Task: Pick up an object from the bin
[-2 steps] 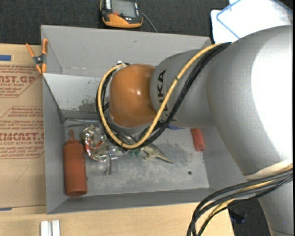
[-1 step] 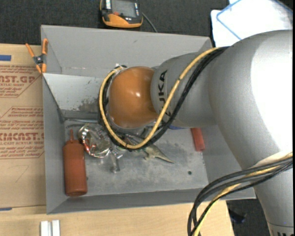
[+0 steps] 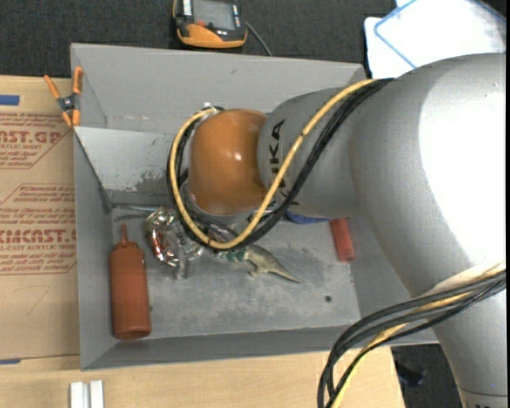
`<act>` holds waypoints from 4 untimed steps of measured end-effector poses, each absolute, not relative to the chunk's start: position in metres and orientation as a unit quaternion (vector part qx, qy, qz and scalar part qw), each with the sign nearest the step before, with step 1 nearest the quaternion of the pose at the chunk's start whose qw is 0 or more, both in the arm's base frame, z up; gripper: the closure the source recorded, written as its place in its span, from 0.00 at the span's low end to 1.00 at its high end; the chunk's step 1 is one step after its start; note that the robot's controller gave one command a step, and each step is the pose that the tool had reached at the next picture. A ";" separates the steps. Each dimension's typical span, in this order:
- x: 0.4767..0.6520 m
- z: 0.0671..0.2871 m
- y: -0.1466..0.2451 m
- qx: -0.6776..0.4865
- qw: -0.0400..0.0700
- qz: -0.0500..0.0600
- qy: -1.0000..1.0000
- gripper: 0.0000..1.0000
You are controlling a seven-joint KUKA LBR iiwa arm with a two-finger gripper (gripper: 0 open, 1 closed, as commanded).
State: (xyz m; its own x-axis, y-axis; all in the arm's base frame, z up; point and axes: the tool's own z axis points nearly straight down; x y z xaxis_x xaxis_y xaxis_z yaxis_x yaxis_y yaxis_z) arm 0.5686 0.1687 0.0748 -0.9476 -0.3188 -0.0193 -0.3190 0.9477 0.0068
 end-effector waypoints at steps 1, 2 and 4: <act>0.569 0.075 0.169 -0.162 0.009 0.005 0.987 1.00; 0.567 0.089 0.168 -0.162 0.007 0.005 0.987 1.00; 0.568 0.123 0.169 -0.162 0.009 0.005 0.987 1.00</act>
Offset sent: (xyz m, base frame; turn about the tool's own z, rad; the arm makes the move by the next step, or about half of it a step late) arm 0.0001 0.0001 0.0341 -0.0002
